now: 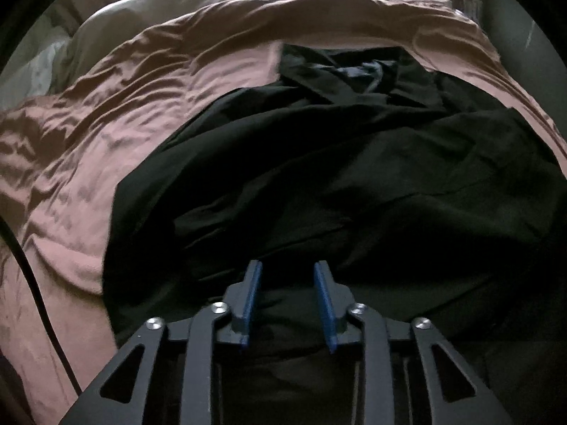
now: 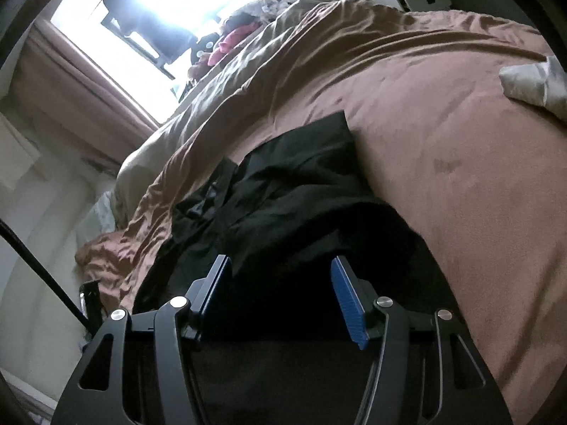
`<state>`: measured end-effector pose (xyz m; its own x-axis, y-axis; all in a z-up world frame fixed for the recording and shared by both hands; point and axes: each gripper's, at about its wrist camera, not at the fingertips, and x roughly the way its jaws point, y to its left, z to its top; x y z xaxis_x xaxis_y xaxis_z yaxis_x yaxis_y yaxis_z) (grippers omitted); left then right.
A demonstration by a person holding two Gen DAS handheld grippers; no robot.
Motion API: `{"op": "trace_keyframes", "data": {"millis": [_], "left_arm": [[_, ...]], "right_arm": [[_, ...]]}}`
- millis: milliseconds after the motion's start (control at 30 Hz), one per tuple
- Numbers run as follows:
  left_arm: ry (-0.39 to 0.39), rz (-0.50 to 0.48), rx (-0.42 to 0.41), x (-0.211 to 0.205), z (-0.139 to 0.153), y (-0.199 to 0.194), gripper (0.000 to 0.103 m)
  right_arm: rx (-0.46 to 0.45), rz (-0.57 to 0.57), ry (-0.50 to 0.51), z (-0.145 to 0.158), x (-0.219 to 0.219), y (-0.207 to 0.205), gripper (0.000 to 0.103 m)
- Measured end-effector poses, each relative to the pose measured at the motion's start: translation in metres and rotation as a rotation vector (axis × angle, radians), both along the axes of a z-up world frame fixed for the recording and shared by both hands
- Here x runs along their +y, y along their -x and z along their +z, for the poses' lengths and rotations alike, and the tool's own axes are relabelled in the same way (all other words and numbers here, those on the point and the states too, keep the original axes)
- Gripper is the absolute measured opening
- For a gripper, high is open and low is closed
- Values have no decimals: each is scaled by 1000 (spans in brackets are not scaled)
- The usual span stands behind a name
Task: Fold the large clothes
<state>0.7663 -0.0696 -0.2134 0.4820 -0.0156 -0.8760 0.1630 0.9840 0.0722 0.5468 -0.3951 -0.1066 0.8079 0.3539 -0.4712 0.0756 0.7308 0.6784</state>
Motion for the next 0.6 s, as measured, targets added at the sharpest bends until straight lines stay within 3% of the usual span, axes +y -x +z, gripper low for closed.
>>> {"op": "trace_keyframes", "data": {"millis": [67,200,300,367,433,500,600], "left_arm": [[21,19,1,10,2,2,28],[86,22,-2,27,6,7,28],[163,38,-15,37,14,13,29],[182,54,-34,40,21,17,29],[217,61,-50,45,30,21,29],[247,58,-65,51,38,27,29],[224,55,-65,57,42,30,29]], "right_arm": [[-1,-5,-21,14,-4,12,56],[-36,-55,118,60,-8,19,56],[-8,-46,237,77,1,-7,56],[25,-20,325,79,14,-33,56],[72,42,377,73,32,-57,44],[113,90,447,65,53,-76,44],[166,106,535,53,72,-97,44]]}}
